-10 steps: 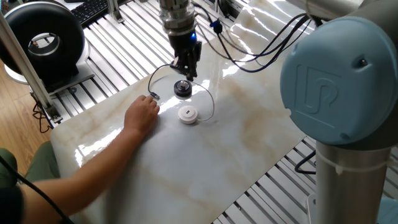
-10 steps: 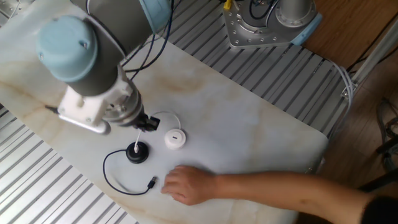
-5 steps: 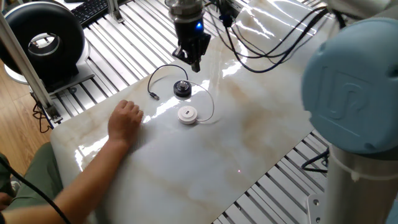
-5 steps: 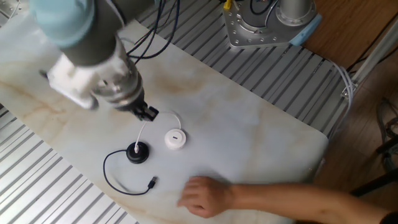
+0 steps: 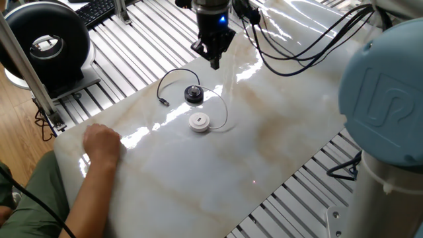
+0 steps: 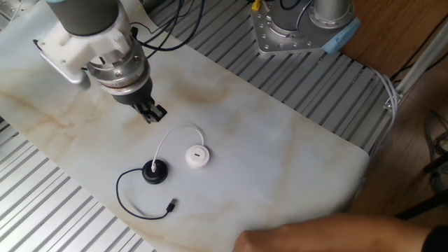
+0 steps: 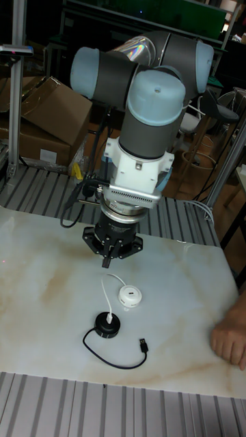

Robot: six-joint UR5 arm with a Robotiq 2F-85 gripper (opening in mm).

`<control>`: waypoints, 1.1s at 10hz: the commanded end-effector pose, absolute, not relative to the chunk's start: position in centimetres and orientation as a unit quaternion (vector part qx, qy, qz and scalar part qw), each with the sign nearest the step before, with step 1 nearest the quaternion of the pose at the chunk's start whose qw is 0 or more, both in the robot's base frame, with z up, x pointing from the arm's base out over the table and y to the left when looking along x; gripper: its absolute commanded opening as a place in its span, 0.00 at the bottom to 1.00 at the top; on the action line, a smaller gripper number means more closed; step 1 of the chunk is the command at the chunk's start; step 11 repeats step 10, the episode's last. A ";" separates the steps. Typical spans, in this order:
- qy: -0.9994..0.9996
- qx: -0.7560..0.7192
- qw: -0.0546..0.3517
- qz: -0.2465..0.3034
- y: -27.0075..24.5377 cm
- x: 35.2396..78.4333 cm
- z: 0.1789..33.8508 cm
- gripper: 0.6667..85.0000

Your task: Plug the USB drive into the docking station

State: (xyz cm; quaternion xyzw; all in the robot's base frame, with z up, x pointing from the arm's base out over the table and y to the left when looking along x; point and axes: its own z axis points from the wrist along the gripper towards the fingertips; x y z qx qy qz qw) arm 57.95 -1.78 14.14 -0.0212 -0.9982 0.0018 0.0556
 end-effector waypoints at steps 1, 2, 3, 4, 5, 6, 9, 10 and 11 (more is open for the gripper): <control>-0.997 -0.028 0.063 0.017 -2.9 57.2 13.5 0.01; -0.998 -0.029 0.059 0.016 -2.7 57.3 12.9 0.01; -0.998 -0.031 0.056 0.010 -2.4 57.4 12.7 0.01; -0.998 -0.034 0.054 0.002 -1.9 57.6 12.6 0.01; -0.998 -0.032 0.052 0.003 -1.7 57.7 12.5 0.01; -0.998 -0.032 0.050 0.006 -1.5 57.8 12.2 0.01; -0.998 -0.027 0.048 0.012 -1.6 58.1 11.9 0.01; -0.998 -0.027 0.048 0.012 -1.6 58.2 11.8 0.01; -0.998 -0.027 0.048 0.012 -1.6 58.2 11.8 0.01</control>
